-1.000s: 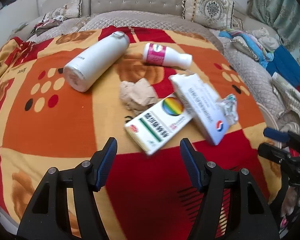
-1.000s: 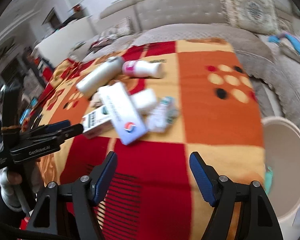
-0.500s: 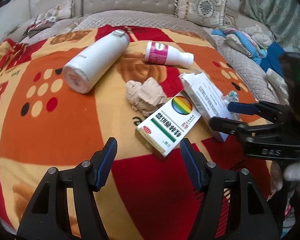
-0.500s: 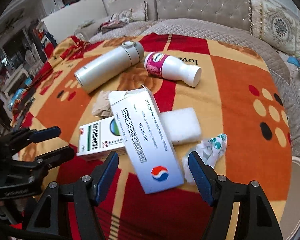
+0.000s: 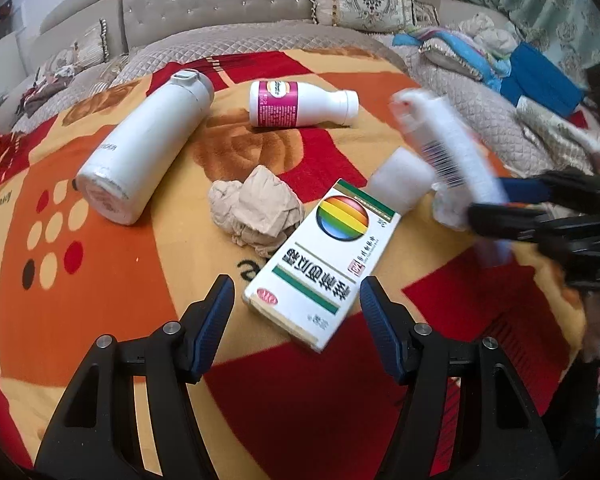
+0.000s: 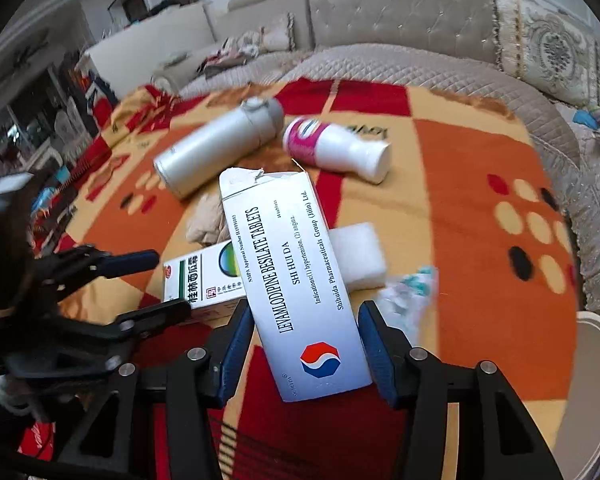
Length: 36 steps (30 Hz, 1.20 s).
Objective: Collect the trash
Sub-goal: 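Grasp the white tablet box with the right tool while the left grasps the rainbow medicine box, then carry the tablet box and rainbow box over the white bin with both tools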
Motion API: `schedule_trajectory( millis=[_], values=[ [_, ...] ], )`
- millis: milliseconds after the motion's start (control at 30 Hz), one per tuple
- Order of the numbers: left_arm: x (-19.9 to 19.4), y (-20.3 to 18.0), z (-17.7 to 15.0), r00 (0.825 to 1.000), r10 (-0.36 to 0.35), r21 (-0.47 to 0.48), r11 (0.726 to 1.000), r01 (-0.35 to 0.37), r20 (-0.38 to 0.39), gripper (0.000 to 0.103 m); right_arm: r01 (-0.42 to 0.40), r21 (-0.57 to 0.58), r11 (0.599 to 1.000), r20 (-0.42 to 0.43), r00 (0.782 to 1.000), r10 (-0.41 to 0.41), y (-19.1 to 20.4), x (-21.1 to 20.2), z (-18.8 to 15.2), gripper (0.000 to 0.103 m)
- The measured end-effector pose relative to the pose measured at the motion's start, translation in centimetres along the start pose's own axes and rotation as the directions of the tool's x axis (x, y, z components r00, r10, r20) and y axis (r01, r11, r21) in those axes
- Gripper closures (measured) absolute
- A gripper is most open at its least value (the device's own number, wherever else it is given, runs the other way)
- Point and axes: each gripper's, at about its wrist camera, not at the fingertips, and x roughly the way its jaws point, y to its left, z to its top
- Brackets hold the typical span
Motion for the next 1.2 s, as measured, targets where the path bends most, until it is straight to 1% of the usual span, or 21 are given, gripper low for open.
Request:
schedule_trajectory(
  millis=[33, 100, 167, 267, 367, 500, 567, 633, 700, 767, 800, 867, 933, 1067, 1100, 1167, 1200],
  values=[
    [0.3, -0.1, 0.2, 1.000, -0.008, 0.003, 1.000, 0.008, 0.001, 0.037, 0.004, 0.012, 1.000, 0.009, 1.000, -0.004, -0.5, -0.7, -0.2, 0.051],
    [1.0, -0.3, 0.7, 1.000, 0.001, 0.001, 1.000, -0.001, -0.015, 0.036, 0.012, 0.035, 0.999, 0.013, 1.000, -0.013, -1.2, -1.7, -0.7, 0.051],
    [1.2, -0.6, 1.0, 1.000, 0.010, 0.005, 1.000, -0.010, -0.016, 0.036, 0.001, 0.055, 0.998, 0.018, 1.000, -0.002, -1.9, -3.0, -1.7, 0.051],
    [1.5, -1.2, 1.2, 0.999, 0.023, 0.028, 0.999, -0.022, -0.025, 0.036, -0.010, 0.056, 0.998, -0.006, 1.000, 0.011, -2.0, -4.0, -3.3, 0.051],
    [1.8, -2.1, 1.2, 0.999, 0.016, 0.063, 0.998, -0.013, -0.048, 0.036, -0.001, 0.053, 0.999, -0.031, 1.000, 0.003, -2.0, -4.3, -4.9, 0.051],
    [1.9, -2.8, 1.1, 0.998, 0.020, 0.103, 0.995, -0.015, -0.056, 0.036, -0.001, 0.094, 0.996, -0.063, 0.998, 0.007, -2.8, -3.8, -6.7, 0.051],
    [2.1, -2.9, 1.2, 0.998, 0.017, 0.106, 0.994, -0.011, -0.062, 0.036, -0.005, 0.116, 0.993, -0.074, 0.997, 0.014, -3.2, -3.6, -7.3, 0.051],
    [2.6, -2.9, 1.3, 0.996, 0.017, 0.095, 0.995, -0.009, -0.084, 0.036, -0.006, 0.133, 0.991, -0.082, 0.996, 0.018, -3.5, -3.4, -7.9, 0.051],
    [3.7, -2.6, 1.3, 0.990, 0.023, 0.059, 0.998, -0.015, -0.137, 0.038, -0.004, 0.149, 0.989, -0.088, 0.996, 0.017, -3.9, -3.3, -8.2, 0.051],
    [3.7, -2.4, 1.2, 0.991, 0.011, 0.018, 1.000, -0.009, -0.132, 0.039, 0.000, 0.150, 0.989, -0.088, 0.996, 0.014, -3.9, -3.4, -8.4, 0.051],
    [3.3, -2.3, 1.0, 0.991, -0.002, 0.004, 1.000, 0.003, -0.133, 0.039, 0.001, 0.149, 0.989, -0.087, 0.996, 0.012, -3.9, -3.4, -8.5, 0.051],
    [2.5, -2.4, 0.3, 0.992, -0.001, -0.009, 1.000, 0.000, -0.124, 0.039, 0.001, 0.149, 0.989, -0.087, 0.996, 0.013, -3.8, -3.7, -8.6, 0.051],
    [1.3, -2.4, -0.8, 0.989, 0.018, -0.031, 0.999, -0.023, -0.146, 0.040, 0.000, 0.153, 0.988, -0.094, 0.995, 0.014, -3.9, -3.7, -8.8, 0.051],
    [-1.2, -2.2, -3.7, 0.984, 0.021, -0.094, 0.995, -0.039, -0.179, 0.039, -0.018, 0.164, 0.986, -0.109, 0.993, 0.036, -3.7, -3.8, -9.2, 0.051],
    [-1.8, -2.0, -4.6, 0.982, -0.003, -0.128, 0.992, -0.022, -0.190, 0.039, -0.023, 0.166, 0.986, -0.115, 0.993, 0.042, -3.6, -3.7, -9.4, 0.051],
    [-2.4, -2.1, -5.6, 0.978, -0.054, -0.165, 0.986, 0.020, -0.201, 0.039, -0.020, 0.163, 0.986, -0.126, 0.991, 0.041, -3.3, -3.5, -9.7, 0.051],
    [-2.7, -2.2, -6.2, 0.975, -0.093, -0.183, 0.982, 0.056, -0.204, 0.039, -0.017, 0.162, 0.987, -0.129, 0.991, 0.038, -3.2, -3.3, -9.8, 0.051]
  ],
)
